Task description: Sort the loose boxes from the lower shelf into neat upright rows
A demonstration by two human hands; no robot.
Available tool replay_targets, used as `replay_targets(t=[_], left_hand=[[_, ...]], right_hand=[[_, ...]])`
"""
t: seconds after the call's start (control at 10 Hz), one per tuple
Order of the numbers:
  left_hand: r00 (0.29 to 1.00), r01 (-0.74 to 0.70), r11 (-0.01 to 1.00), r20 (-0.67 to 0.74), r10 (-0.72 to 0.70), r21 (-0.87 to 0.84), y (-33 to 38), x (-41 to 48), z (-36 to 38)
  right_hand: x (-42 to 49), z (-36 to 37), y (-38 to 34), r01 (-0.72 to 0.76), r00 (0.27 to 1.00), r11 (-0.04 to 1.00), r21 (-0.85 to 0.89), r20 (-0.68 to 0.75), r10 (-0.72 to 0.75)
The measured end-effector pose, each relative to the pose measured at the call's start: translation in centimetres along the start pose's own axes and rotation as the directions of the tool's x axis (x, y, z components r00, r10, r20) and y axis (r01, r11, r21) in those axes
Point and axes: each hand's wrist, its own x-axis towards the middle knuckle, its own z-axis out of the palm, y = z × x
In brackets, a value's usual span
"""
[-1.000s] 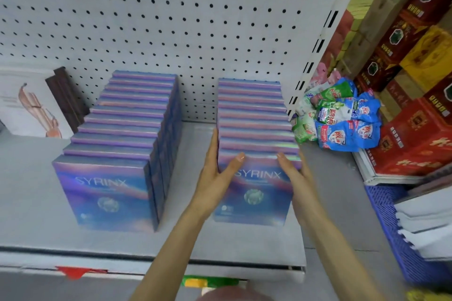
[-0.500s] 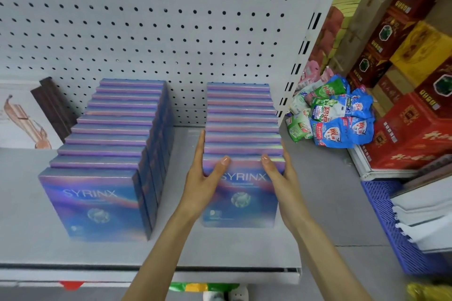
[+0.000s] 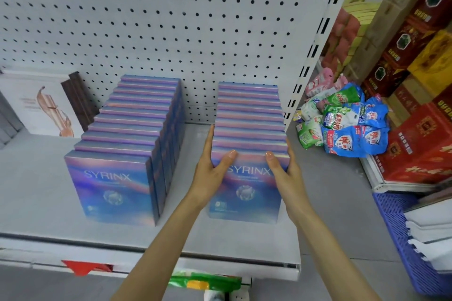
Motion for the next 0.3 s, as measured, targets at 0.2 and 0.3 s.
replay_targets(t=[0.2,0.3], left_hand=[[0.998,-0.060,0.996,0.018,0.059,0.066,2.2,-1.4,-1.1],[0.993,-0.116,0.990,0.005,0.116,0.082,4.0,-4.0,-2.7]], right_hand=[[-0.1,-0.4,-0.6,0.020,1.000,0.987,-0.157,-0.008,-0.022],[-1.0,-0.5,-2.3,0.115,0.984,0.951,-0.287,-0.100,-0.149]])
